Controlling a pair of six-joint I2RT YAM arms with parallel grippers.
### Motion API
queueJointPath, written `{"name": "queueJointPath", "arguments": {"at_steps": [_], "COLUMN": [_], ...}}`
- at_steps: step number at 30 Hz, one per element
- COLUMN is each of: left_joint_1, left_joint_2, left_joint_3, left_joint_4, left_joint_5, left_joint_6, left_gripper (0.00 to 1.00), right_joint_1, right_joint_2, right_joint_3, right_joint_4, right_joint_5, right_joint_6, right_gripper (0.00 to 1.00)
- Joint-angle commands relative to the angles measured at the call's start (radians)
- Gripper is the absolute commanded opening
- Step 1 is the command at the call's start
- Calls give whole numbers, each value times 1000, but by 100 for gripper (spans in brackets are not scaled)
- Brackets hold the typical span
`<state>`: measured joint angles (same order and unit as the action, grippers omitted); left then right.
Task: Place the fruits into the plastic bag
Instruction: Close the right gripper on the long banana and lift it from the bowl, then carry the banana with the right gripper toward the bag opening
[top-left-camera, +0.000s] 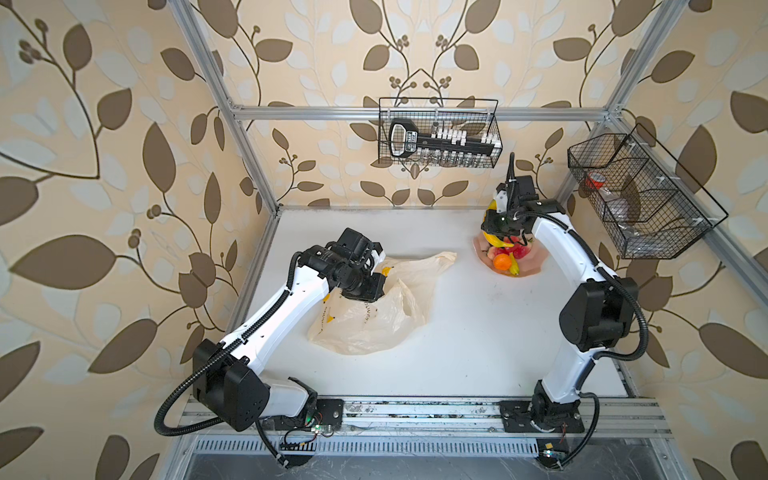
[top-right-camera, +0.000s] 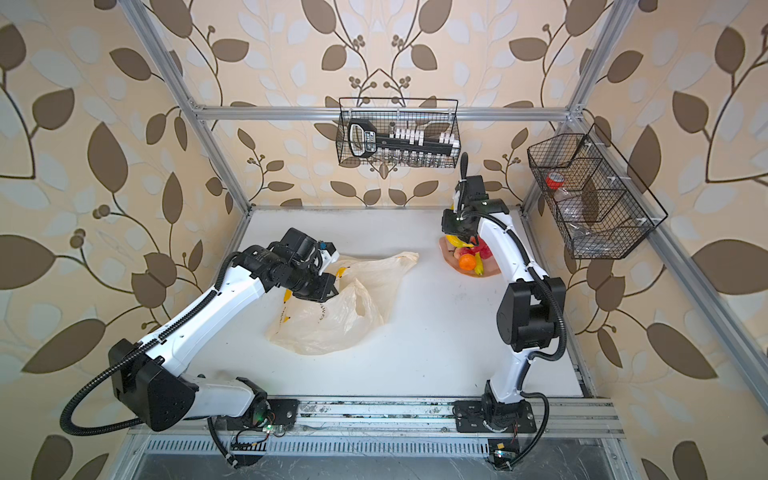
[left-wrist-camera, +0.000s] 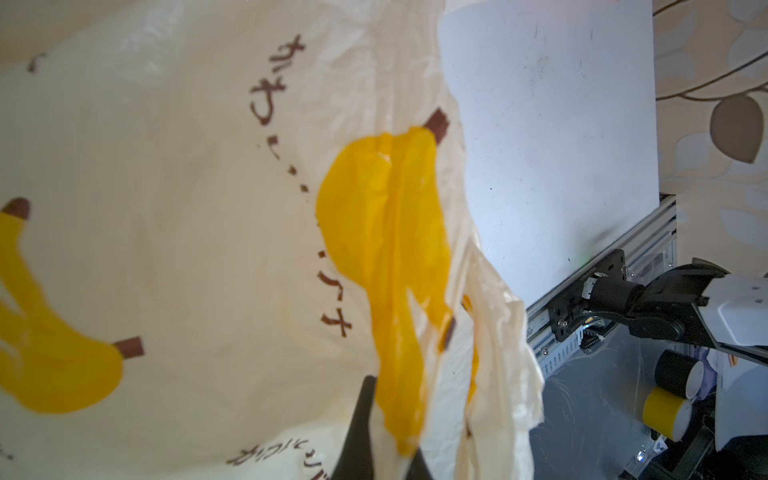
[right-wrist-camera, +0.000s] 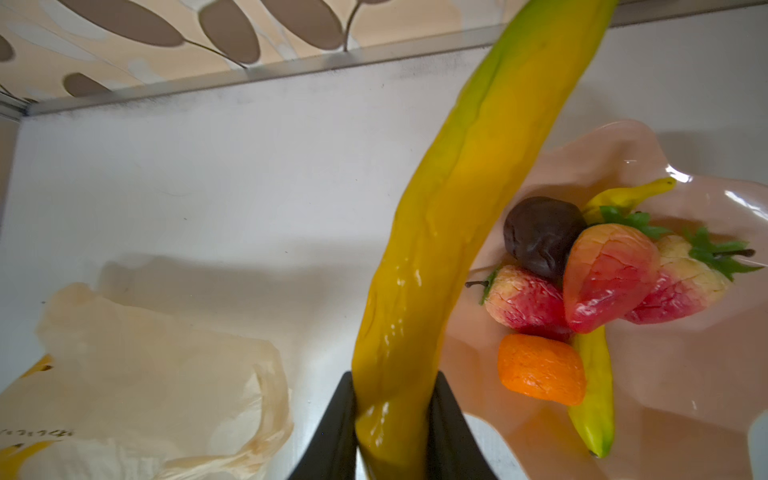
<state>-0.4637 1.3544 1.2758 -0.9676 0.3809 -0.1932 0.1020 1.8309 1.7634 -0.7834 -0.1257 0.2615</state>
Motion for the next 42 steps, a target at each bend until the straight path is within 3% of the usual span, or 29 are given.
{"name": "queueJointPath", "arguments": {"at_steps": [1,10,22,29,42], "left_joint_1": [0,0,0,0,0], "left_joint_2": [3,1,-5,-3,-19], "left_joint_3": [44,46,39,31,21], "left_joint_4": [3,2,6,9,9], "left_joint_5": [29,24,26,27,24], "left_joint_6": [1,-1,-4,-6,-8], "left_gripper": [0,0,0,0,0], "right_joint_1": [-9,-12,14,49,101], "right_joint_2": [-26,-98,-319,-438,-461], "right_joint_3": [-31,-118,-447,-671,-724], "right_joint_4": [27,65,193,320,329], "right_joint_5": [-74,-120,-192,-266,-265], "right_joint_6": [32,70,192,327,355], "right_gripper": [17,17,16,16,16]}}
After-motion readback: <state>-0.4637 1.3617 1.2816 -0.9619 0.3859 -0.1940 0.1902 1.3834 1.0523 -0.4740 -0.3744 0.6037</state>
